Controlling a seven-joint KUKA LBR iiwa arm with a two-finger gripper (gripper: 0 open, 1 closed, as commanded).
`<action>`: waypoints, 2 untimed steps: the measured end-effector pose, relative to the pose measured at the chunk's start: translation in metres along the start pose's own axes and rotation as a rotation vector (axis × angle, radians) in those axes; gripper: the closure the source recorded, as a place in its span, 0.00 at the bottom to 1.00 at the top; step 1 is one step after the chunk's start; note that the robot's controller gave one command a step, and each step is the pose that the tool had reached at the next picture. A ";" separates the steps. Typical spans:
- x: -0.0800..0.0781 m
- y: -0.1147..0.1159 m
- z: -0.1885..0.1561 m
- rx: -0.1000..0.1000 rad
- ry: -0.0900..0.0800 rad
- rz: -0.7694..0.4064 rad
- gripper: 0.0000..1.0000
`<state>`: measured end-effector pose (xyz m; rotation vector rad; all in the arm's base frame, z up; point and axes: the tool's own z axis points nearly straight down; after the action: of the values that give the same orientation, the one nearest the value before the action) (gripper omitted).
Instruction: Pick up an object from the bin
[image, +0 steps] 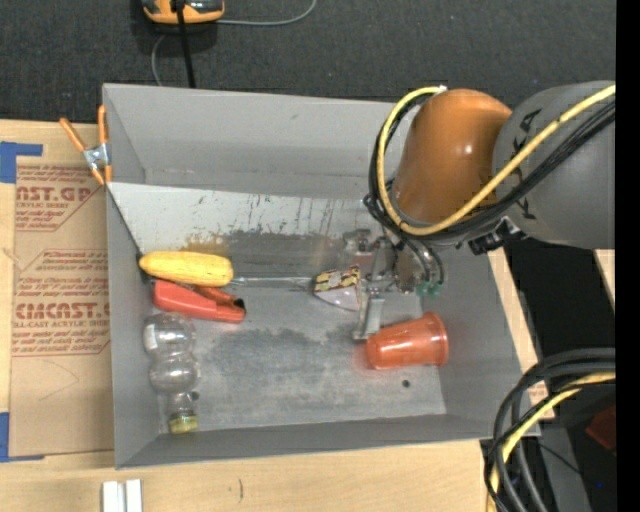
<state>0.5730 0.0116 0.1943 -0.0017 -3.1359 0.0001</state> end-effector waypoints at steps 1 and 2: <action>-0.001 0.000 -0.005 0.000 -0.008 0.000 0.00; -0.008 -0.029 0.048 -0.002 -0.012 0.059 0.00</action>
Offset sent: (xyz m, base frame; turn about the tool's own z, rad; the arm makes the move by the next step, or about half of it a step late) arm 0.0116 -0.0733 -0.1243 0.1455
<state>0.5806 -0.0176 0.1463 -0.0952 -3.1461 -0.0022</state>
